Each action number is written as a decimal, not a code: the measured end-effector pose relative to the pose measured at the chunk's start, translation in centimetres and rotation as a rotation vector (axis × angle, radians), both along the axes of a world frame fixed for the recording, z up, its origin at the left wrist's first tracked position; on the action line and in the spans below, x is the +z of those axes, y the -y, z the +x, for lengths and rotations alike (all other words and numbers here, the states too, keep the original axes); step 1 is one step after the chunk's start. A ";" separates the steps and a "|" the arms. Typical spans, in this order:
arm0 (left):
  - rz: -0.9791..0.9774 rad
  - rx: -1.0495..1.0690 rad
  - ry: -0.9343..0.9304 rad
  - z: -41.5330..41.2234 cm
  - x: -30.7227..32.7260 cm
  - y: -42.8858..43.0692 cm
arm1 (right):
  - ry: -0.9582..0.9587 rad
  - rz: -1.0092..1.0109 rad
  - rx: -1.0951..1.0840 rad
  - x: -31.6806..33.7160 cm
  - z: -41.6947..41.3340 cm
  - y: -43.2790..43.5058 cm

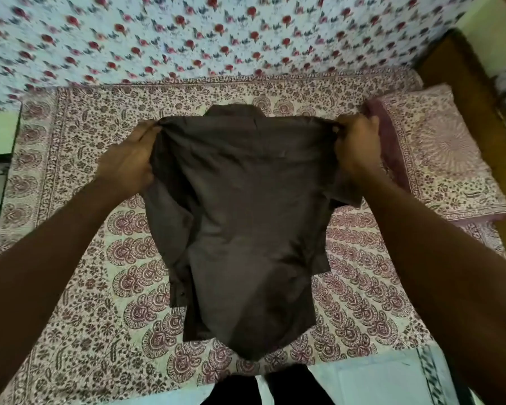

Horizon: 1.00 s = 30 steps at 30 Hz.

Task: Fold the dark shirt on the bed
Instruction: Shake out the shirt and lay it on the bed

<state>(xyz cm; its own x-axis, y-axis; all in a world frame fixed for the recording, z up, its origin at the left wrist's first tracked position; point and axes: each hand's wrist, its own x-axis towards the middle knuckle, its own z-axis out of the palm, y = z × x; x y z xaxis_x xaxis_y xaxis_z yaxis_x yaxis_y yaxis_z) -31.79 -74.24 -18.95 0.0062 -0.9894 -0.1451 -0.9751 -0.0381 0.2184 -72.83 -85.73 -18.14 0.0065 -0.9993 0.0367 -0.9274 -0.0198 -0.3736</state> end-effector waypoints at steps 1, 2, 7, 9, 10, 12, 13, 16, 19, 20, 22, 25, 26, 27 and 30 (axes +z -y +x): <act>0.005 0.014 0.017 0.1 -1.0 1.2 | -0.028 -0.028 -0.006 -0.9 0.4 1.1; 0.014 0.034 0.025 0.2 -2.0 2.4 | -0.056 -0.043 -0.013 -1.8 0.9 2.3; 0.083 0.121 0.032 0.8 -7.9 7.5 | -0.072 0.026 -0.015 -7.7 2.4 8.2; 0.135 0.151 0.028 1.4 -10.9 9.5 | -0.067 0.084 -0.007 -10.9 3.0 10.6; 0.161 0.161 0.027 1.7 -12.3 10.2 | -0.075 0.111 -0.002 -12.4 3.3 11.4; 0.209 0.168 0.028 2.1 -15.2 12.2 | -0.107 0.148 0.000 -15.8 4.0 13.5; 0.226 0.176 0.032 2.2 -16.7 13.2 | -0.112 0.158 -0.009 -17.5 4.3 14.5; 0.199 0.172 0.049 2.7 -20.7 16.0 | -0.056 0.154 -0.034 -21.8 5.5 17.5; 0.148 0.148 0.132 3.3 -24.4 19.0 | -0.060 0.148 -0.082 -25.2 6.8 21.2; 0.142 0.137 0.167 3.3 -25.5 19.7 | -0.073 0.152 -0.094 -26.0 7.0 22.2; 0.135 0.102 0.240 3.9 -27.9 21.3 | -0.059 0.195 -0.090 -28.2 7.5 24.8; 0.181 0.086 0.335 4.1 -30.5 22.7 | -0.011 0.339 -0.084 -31.2 7.7 27.8; 0.180 0.107 0.353 3.8 -31.2 23.1 | -0.037 0.381 -0.117 -32.3 7.7 28.3; 0.161 0.153 0.356 3.1 -31.6 23.2 | -0.091 0.402 -0.152 -33.2 7.9 28.4; 0.013 0.279 0.240 -0.8 -32.2 21.7 | -0.257 0.213 -0.096 -35.4 9.0 25.2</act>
<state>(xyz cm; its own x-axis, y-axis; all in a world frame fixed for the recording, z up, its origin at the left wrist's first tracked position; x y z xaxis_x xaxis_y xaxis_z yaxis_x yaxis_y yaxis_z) -32.61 -95.94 -51.17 0.3112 -0.9428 -0.1197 -0.9501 -0.3114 -0.0175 -63.82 -110.92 -53.49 -0.1061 -0.9809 -0.1633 -0.9856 0.1255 -0.1136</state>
